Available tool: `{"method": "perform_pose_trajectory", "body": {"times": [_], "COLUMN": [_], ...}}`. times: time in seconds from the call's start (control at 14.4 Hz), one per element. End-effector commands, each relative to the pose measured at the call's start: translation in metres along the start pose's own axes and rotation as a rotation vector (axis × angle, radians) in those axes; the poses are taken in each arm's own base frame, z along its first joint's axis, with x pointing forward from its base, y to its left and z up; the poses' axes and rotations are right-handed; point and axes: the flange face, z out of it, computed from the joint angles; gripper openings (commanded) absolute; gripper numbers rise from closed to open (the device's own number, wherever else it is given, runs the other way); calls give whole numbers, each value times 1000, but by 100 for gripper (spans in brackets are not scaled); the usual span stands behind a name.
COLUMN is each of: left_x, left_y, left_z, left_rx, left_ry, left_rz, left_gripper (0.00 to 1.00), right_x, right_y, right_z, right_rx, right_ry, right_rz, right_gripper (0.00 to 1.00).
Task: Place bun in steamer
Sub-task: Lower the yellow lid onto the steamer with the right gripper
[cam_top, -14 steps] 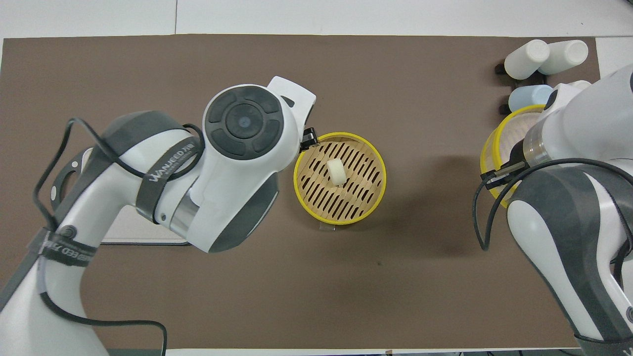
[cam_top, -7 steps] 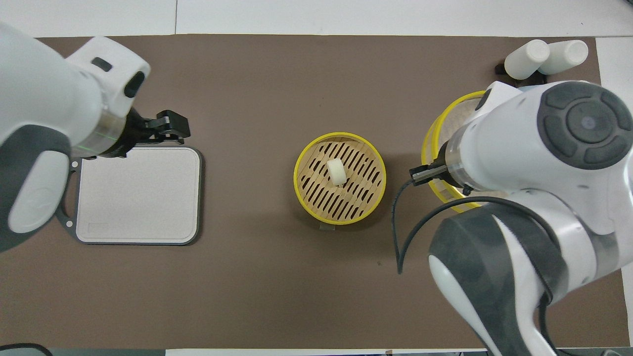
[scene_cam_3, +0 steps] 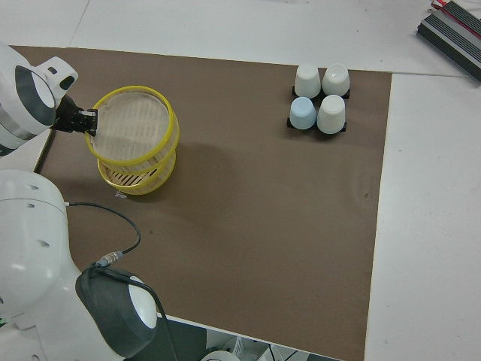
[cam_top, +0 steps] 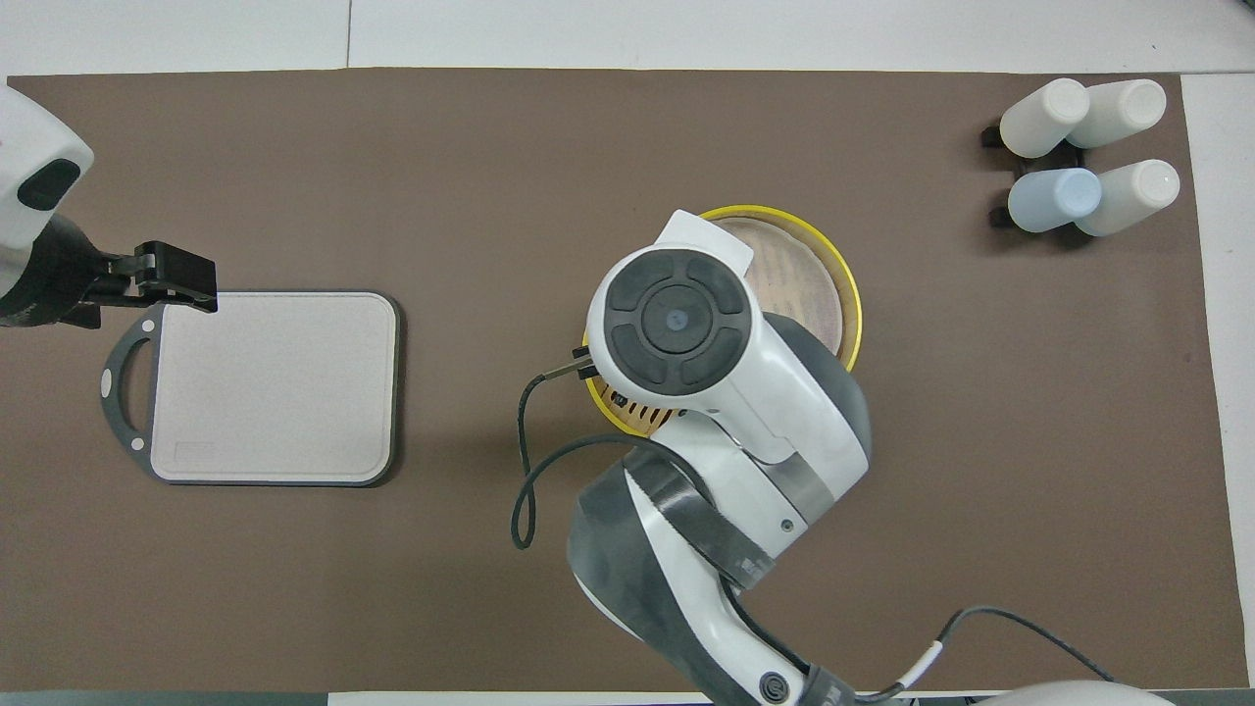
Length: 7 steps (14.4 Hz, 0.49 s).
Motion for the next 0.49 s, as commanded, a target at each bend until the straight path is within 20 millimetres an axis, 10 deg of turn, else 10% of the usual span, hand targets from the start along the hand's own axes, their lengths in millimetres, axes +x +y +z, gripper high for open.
{"method": "perform_pose_trajectory", "body": {"times": [0.0,0.42], "left_x": [-11,-18], "left_y": [-27,-30], "left_z": [3,19], "left_rx": [-10,-10], "left_ry": [-11,-2], "left_rz": [32,54], "left_gripper": [100,100], "right_x": [16,25], "right_y": [-17,-55], "right_z": [20,49], "right_rx": [-41,-40], "right_ry": [16,41], "right_rz": [-19,11], "right_gripper": [0,0]}}
